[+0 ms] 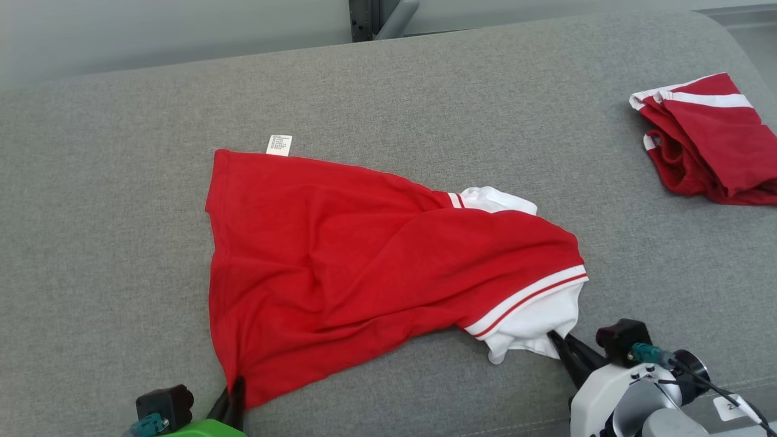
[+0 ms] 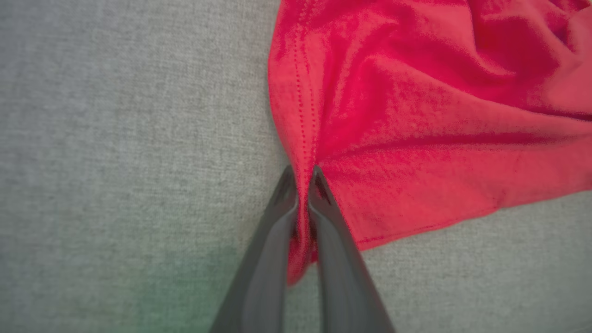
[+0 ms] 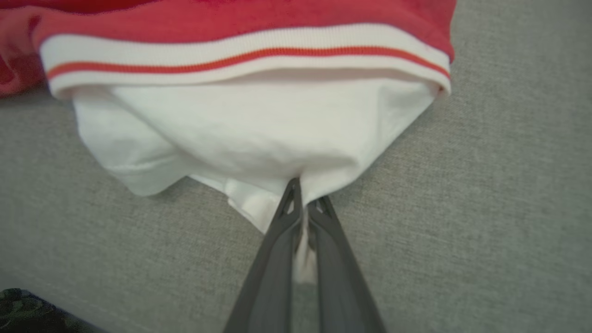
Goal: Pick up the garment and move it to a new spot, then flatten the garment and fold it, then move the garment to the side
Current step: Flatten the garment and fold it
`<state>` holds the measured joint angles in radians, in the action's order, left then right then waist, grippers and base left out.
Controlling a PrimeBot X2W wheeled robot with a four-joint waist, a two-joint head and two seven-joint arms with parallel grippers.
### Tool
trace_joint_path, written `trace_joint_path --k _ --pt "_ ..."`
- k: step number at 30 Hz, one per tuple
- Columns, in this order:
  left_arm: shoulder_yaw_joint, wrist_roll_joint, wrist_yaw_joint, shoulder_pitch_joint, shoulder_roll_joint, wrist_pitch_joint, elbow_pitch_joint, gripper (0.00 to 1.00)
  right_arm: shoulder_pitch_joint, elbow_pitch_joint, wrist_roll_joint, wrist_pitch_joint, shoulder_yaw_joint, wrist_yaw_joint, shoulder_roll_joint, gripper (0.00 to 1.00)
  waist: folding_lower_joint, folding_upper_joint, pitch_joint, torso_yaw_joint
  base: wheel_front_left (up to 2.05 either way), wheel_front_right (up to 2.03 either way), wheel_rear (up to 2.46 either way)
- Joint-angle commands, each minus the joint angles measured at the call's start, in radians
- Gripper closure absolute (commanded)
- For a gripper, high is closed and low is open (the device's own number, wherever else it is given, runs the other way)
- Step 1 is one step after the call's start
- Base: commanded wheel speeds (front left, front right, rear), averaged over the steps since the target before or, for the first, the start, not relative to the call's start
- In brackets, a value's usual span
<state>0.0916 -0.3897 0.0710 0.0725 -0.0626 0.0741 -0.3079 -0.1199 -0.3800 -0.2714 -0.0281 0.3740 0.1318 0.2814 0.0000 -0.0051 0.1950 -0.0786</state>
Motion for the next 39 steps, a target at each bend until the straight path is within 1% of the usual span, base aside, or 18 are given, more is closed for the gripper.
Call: trace_joint_path --k 1,4,7,12,15,16,19,20,23,25,27,29,31,32,33,35,37,39 --pt "0.016 -0.022 0.008 0.049 0.009 0.037 -0.014 1.00 0.010 0.015 -0.037 -0.008 -0.013 -0.002 0.007 1.00 0.0000 0.0051 -0.003 0.000 0.00 0.00 0.00" --pt "0.010 -0.078 0.016 0.068 0.009 0.057 0.089 1.00 0.023 0.096 -0.151 -0.009 -0.036 -0.002 0.007 1.00 0.0000 0.0051 -0.010 0.001 0.00 0.00 0.00" --pt "-0.004 -0.146 0.017 0.091 0.008 0.099 0.238 1.00 0.039 0.228 -0.267 0.017 -0.062 -0.002 0.037 1.00 0.0000 0.0051 -0.019 -0.003 0.00 0.00 0.00" --pt "-0.032 -0.252 0.010 0.148 -0.006 0.207 0.528 1.00 0.050 0.489 -0.425 0.073 -0.182 -0.002 0.110 1.00 0.0000 0.0051 -0.022 -0.021 0.00 0.00 0.00" --pt "-0.047 -0.330 0.004 0.135 -0.017 0.283 0.719 1.00 0.026 0.629 -0.508 0.113 -0.276 -0.002 0.138 1.00 0.0000 0.0051 -0.006 -0.026 0.00 0.00 0.00" --pt "-0.047 -0.330 0.004 0.135 -0.017 0.283 0.719 1.00 0.026 0.629 -0.508 0.113 -0.276 -0.002 0.138 1.00 0.0000 0.0051 -0.006 -0.026 0.00 0.00 0.00" --pt "-0.064 -0.398 -0.014 0.056 -0.041 0.365 0.875 1.00 -0.029 0.727 -0.565 0.160 -0.368 -0.002 0.158 1.00 0.0000 0.0051 0.038 -0.025 0.00 0.00 0.00" --pt "-0.073 -0.420 -0.029 0.019 -0.044 0.392 0.912 1.00 -0.060 0.747 -0.573 0.172 -0.397 -0.002 0.163 1.00 0.0000 0.0051 0.057 -0.025 0.00 0.00 0.00" --pt "-0.117 -0.429 -0.082 -0.142 -0.099 0.482 0.968 1.00 -0.199 0.757 -0.563 0.214 -0.460 -0.001 0.169 1.00 0.0000 0.0051 0.124 -0.027 0.00 0.00 0.00" --pt "-0.136 -0.445 -0.114 -0.286 -0.134 0.544 0.961 1.00 -0.319 0.726 -0.552 0.243 -0.486 -0.001 0.164 1.00 0.0000 0.0051 0.177 -0.023 0.00 0.00 0.00" --pt "-0.148 -0.428 -0.138 -0.457 -0.183 0.598 0.907 1.00 -0.457 0.670 -0.522 0.275 -0.483 -0.002 0.157 1.00 0.0000 0.0051 0.229 -0.013 0.00 0.00 0.00" --pt "-0.143 -0.423 -0.158 -0.639 -0.206 0.632 0.806 1.00 -0.620 0.596 -0.455 0.280 -0.477 -0.002 0.143 1.00 0.0000 0.0051 0.281 0.000 0.00 0.00 0.00" --pt "-0.137 -0.400 -0.172 -0.824 -0.224 0.640 0.686 1.00 -0.779 0.508 -0.395 0.278 -0.464 -0.002 0.113 1.00 0.0000 0.0051 0.334 0.012 0.00 0.00 0.00" --pt "-0.127 -0.385 -0.169 -0.918 -0.230 0.633 0.620 1.00 -0.865 0.465 -0.351 0.267 -0.458 -0.002 0.105 1.00 0.0000 0.0051 0.360 0.020 0.00 0.00 0.00" --pt "-0.122 -0.372 -0.170 -1.001 -0.223 0.618 0.555 1.00 -0.942 0.421 -0.323 0.262 -0.447 -0.002 0.088 1.00 0.0000 0.0051 0.385 0.027 0.00 0.00 0.00" --pt "-0.113 -0.350 -0.168 -1.158 -0.210 0.570 0.414 1.00 -1.094 0.314 -0.260 0.234 -0.436 -0.002 0.040 1.00 0.0000 0.0051 0.426 0.037 0.00 0.00 0.00" --pt "-0.112 -0.318 -0.165 -1.296 -0.191 0.495 0.279 1.00 -1.233 0.204 -0.198 0.187 -0.435 -0.002 -0.007 1.00 0.0000 0.0051 0.457 0.042 0.00 0.00 0.00" --pt "-0.121 -0.301 -0.172 -1.413 -0.167 0.409 0.156 1.00 -1.363 0.110 -0.136 0.121 -0.441 -0.002 -0.046 1.00 0.0000 0.0051 0.489 0.045 0.00 0.00 0.00"
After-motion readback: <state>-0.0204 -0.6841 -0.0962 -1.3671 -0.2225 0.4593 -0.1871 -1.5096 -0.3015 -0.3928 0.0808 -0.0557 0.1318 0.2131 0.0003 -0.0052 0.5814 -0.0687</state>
